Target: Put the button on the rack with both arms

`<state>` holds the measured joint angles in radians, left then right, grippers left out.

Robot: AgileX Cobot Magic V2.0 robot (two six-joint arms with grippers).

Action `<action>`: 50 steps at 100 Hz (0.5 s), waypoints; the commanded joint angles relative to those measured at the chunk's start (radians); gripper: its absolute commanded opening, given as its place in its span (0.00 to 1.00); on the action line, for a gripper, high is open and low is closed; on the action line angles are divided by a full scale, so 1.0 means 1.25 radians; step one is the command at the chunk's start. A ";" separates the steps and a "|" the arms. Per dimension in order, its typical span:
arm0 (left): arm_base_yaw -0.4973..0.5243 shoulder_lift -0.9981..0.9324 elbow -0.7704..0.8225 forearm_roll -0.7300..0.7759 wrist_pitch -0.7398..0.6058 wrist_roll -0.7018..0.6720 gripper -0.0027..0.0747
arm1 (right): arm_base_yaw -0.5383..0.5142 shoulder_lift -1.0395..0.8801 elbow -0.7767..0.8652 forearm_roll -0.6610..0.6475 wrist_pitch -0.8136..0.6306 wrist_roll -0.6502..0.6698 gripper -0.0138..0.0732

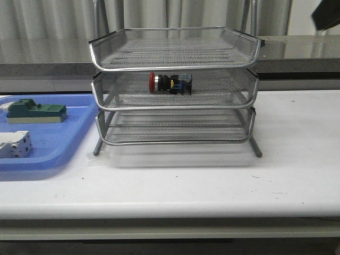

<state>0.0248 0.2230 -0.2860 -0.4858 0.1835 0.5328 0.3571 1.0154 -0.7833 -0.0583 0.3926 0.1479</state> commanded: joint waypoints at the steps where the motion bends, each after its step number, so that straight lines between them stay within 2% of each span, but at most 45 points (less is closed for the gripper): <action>1: 0.002 0.007 -0.022 -0.013 -0.059 -0.008 0.01 | -0.035 -0.084 0.003 -0.033 -0.025 -0.009 0.05; 25: 0.002 0.007 -0.022 -0.013 -0.059 -0.008 0.01 | -0.112 -0.293 0.094 -0.058 0.012 -0.009 0.05; 50: 0.002 0.007 -0.022 -0.013 -0.059 -0.008 0.01 | -0.131 -0.492 0.184 -0.067 0.024 -0.009 0.05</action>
<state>0.0248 0.2230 -0.2860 -0.4858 0.1835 0.5328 0.2007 0.4640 -0.5564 -0.1245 0.4884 0.1472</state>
